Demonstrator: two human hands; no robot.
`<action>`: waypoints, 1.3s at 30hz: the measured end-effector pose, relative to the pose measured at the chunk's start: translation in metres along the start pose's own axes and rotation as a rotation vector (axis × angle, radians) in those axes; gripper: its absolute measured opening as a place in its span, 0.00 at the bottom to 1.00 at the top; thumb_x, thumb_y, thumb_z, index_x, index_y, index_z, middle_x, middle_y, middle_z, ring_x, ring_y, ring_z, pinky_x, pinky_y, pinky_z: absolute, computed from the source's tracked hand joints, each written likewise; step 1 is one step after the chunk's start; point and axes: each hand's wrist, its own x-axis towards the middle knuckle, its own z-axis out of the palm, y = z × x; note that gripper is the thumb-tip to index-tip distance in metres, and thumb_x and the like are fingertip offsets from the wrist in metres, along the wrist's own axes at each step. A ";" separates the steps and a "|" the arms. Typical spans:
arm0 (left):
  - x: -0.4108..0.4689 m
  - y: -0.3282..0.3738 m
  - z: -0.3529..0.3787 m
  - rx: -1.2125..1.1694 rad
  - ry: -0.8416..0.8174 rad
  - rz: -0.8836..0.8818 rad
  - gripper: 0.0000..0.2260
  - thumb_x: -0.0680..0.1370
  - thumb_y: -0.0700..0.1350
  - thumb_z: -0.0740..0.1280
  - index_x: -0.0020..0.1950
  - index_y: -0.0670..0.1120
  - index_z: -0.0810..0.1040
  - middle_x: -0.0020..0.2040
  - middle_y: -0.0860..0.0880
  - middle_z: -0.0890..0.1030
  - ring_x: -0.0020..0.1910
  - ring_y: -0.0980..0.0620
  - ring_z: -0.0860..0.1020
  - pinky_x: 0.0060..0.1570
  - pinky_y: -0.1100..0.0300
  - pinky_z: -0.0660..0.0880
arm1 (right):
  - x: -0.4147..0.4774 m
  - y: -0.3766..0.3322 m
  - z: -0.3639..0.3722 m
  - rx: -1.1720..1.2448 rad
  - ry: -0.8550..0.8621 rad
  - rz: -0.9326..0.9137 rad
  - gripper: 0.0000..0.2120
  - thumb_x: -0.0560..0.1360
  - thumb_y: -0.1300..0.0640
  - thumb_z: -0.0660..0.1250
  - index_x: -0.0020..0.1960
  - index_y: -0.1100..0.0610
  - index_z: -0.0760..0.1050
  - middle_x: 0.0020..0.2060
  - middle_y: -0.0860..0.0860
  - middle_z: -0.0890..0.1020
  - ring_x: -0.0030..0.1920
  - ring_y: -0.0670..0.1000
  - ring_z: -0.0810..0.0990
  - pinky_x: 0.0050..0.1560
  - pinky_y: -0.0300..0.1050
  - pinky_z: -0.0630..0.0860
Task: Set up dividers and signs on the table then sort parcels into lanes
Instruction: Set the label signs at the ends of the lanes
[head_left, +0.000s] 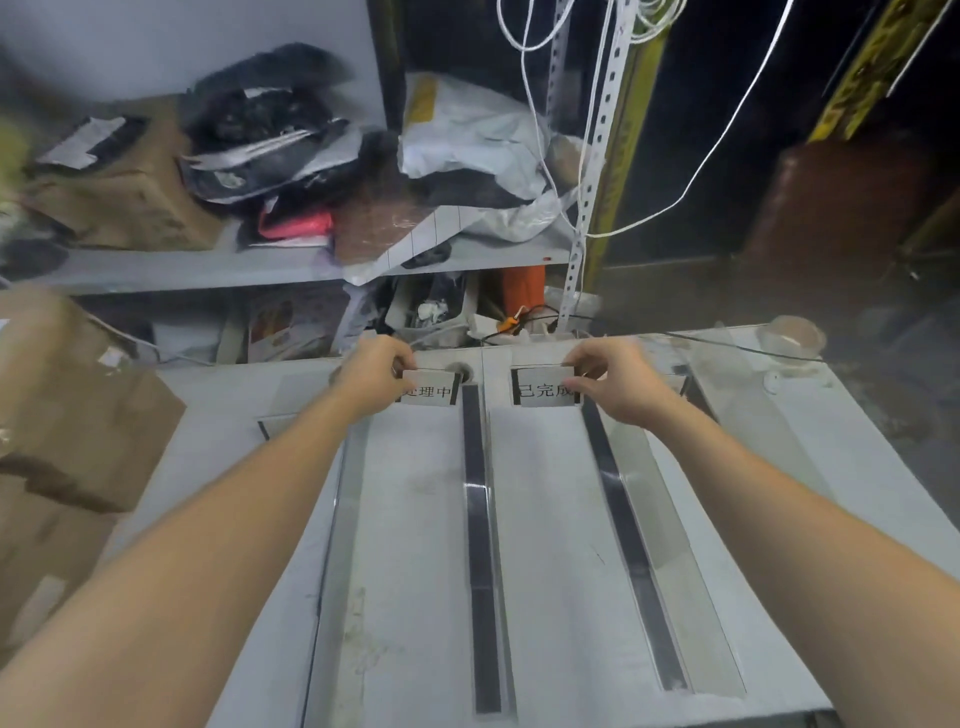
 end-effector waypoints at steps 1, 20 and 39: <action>0.009 -0.004 0.005 -0.007 -0.015 -0.016 0.09 0.71 0.38 0.77 0.40 0.49 0.79 0.40 0.48 0.81 0.36 0.54 0.78 0.38 0.58 0.76 | 0.008 0.005 0.003 -0.003 -0.006 0.016 0.09 0.74 0.59 0.74 0.42 0.47 0.77 0.40 0.43 0.82 0.41 0.44 0.80 0.46 0.48 0.80; 0.075 -0.057 0.076 0.017 -0.174 -0.126 0.06 0.73 0.36 0.75 0.42 0.46 0.80 0.43 0.45 0.81 0.42 0.46 0.80 0.45 0.53 0.79 | 0.081 0.068 0.091 0.042 -0.137 0.231 0.07 0.75 0.65 0.71 0.42 0.55 0.76 0.36 0.52 0.82 0.36 0.52 0.81 0.36 0.38 0.76; 0.070 -0.049 0.062 0.114 -0.235 -0.040 0.19 0.76 0.46 0.73 0.66 0.46 0.77 0.59 0.46 0.79 0.56 0.46 0.79 0.57 0.48 0.77 | 0.082 0.068 0.096 -0.138 -0.225 0.345 0.13 0.75 0.58 0.72 0.58 0.55 0.77 0.54 0.53 0.81 0.50 0.53 0.79 0.47 0.43 0.75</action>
